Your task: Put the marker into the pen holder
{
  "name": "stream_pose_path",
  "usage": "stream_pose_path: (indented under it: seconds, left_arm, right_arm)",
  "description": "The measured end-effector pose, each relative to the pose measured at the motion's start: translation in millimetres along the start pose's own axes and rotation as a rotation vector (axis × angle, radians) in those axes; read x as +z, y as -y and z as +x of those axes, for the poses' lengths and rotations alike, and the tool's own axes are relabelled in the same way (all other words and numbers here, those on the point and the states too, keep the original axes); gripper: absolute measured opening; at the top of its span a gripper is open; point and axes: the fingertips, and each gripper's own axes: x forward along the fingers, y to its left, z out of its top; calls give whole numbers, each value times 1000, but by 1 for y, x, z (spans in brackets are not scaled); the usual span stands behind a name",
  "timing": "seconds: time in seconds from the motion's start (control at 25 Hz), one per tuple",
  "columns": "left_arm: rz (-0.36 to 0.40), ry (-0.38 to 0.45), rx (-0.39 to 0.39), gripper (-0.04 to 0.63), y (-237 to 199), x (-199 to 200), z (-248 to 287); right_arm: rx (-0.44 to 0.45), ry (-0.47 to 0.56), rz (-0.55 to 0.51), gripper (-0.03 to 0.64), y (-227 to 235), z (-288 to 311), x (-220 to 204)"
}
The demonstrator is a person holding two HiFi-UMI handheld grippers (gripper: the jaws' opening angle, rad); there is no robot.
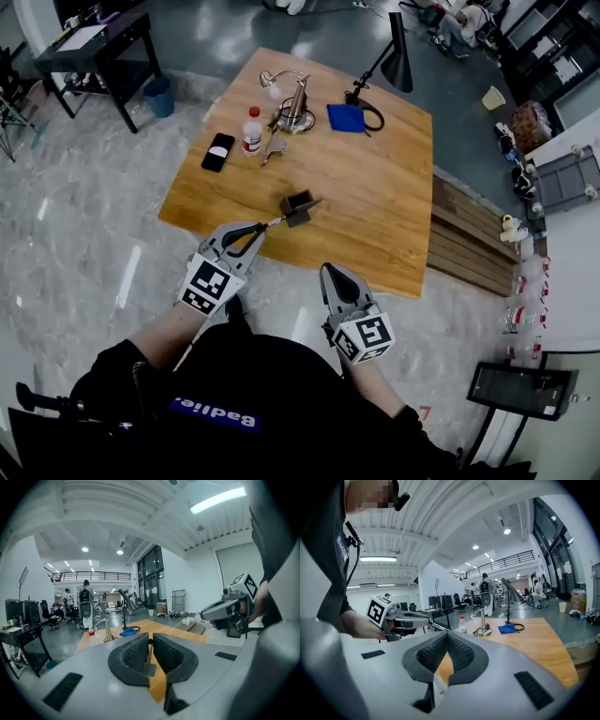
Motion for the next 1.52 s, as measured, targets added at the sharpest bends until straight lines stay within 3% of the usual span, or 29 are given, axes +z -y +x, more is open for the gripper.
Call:
stream_pose_path:
  seconds: [0.32,0.84,1.2,1.52]
  left_arm:
    - [40,-133,-98,38,-51,-62,84]
    - [151,-302,-289,38,-42,-132,183]
    - [187,-395,-307,40,-29,-160,213]
    - [146,-377,-327,41,-31,-157,216]
  right_arm:
    - [-143,-34,36,3,16,25,1]
    - [-327,-53,139,3,33,4,-15]
    - [-301,-59,143,3,56,2,-17]
    - [-224,-67,118,3,78,13,-4]
